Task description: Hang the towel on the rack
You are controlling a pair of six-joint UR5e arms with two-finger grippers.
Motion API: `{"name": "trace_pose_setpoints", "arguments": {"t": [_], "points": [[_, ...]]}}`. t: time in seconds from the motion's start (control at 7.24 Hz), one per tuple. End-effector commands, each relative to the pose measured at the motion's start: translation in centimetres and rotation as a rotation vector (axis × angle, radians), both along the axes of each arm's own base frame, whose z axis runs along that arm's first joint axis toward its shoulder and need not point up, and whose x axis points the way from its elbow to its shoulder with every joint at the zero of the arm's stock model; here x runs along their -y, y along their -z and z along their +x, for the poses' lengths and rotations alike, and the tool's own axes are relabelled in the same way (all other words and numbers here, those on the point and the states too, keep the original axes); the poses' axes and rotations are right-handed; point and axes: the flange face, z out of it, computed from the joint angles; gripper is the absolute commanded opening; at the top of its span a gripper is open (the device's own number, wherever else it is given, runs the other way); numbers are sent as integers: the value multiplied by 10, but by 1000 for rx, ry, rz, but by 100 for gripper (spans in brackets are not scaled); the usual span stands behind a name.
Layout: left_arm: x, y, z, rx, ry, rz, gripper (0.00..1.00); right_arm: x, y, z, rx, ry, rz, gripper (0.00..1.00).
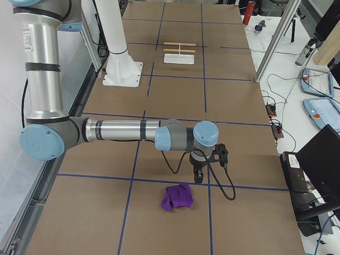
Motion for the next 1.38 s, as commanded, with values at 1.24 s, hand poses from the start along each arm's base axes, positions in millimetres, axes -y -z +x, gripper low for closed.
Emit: {"name": "trace_pose_setpoints", "arguments": {"t": [1.24], "points": [[36, 60, 9, -11, -18, 346, 100, -40, -65, -15, 6, 26, 169, 100]]}}
